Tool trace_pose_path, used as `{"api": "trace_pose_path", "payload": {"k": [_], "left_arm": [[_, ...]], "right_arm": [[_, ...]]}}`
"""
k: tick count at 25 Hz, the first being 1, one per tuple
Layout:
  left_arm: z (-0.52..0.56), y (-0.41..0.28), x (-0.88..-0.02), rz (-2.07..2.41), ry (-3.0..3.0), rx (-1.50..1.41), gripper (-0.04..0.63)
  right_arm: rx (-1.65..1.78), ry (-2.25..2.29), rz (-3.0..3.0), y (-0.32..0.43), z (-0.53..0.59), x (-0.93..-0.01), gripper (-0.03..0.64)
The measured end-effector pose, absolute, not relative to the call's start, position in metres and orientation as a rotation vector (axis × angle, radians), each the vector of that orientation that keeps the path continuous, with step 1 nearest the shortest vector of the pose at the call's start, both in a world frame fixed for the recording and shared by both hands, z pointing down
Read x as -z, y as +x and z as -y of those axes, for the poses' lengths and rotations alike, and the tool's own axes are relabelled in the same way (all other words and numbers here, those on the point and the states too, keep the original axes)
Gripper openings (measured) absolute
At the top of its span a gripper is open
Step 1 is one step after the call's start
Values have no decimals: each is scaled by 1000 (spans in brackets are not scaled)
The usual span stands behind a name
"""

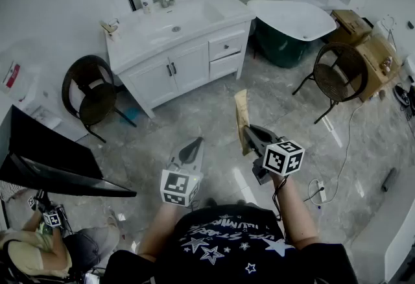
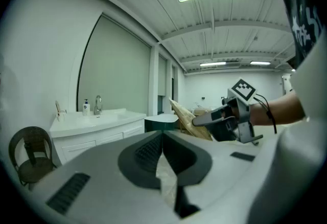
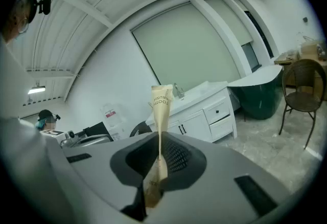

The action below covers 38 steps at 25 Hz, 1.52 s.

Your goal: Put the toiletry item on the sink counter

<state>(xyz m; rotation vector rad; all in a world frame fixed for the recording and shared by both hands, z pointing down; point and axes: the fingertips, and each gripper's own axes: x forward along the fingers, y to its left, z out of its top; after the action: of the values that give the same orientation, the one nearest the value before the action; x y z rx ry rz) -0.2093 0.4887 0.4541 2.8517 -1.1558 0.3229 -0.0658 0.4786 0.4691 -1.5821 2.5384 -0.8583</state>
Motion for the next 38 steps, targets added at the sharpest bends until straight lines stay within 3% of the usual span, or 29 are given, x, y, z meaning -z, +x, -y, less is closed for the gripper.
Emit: {"api": "trace_pose_path", "payload": {"k": [20, 38], "left_arm": [[-445, -242, -467, 1160, 2853, -363, 20], [-268, -166, -478, 1269, 2733, -405, 20]], "right_arm": [[885, -1601, -2564, -98, -447, -488, 31], [981, -1521, -2563, 17, -227, -513, 31]]}}
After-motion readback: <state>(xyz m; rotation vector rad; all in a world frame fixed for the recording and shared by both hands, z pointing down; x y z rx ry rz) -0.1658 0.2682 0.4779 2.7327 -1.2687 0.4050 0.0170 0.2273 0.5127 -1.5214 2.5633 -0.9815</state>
